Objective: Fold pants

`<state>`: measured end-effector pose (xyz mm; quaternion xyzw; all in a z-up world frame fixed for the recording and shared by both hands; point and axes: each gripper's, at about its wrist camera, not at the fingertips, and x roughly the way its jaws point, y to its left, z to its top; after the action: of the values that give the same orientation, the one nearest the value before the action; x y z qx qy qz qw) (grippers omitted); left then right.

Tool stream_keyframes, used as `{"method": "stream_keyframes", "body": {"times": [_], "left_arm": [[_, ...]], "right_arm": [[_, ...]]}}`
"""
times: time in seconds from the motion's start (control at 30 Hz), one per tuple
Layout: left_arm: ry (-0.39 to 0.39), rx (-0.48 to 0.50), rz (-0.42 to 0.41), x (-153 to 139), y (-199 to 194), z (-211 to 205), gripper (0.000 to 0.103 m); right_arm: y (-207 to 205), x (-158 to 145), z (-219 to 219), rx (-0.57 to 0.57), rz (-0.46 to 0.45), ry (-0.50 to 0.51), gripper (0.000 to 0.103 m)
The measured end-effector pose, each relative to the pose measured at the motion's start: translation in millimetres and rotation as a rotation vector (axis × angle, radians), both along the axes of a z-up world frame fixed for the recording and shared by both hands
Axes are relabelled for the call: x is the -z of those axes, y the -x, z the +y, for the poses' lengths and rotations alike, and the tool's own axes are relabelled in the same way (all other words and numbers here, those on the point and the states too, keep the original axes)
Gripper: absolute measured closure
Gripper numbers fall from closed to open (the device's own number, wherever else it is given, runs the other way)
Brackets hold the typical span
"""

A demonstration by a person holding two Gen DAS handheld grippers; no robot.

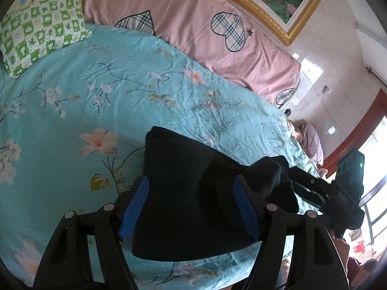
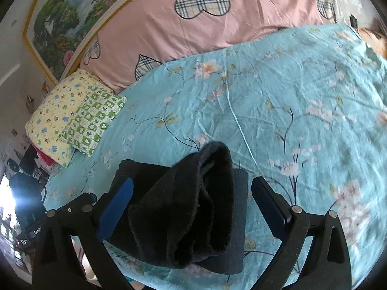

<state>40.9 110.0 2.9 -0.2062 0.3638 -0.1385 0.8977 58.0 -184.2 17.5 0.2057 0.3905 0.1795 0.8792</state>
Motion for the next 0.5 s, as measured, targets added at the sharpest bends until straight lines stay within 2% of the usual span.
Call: {"method": "stream_keyframes", "body": {"times": [0.23, 0.5], "left_arm": [[0.005, 0.003, 0.058, 13.3, -14.2, 4.4, 0.029], [0.019, 0.002, 0.112, 27.4, -27.5, 4.8, 0.028]], "right_arm": [[0.1, 22.2, -1.7, 0.003, 0.063, -0.039, 0.005], [-0.6, 33.4, -6.4, 0.008, 0.089, -0.074, 0.005]]}}
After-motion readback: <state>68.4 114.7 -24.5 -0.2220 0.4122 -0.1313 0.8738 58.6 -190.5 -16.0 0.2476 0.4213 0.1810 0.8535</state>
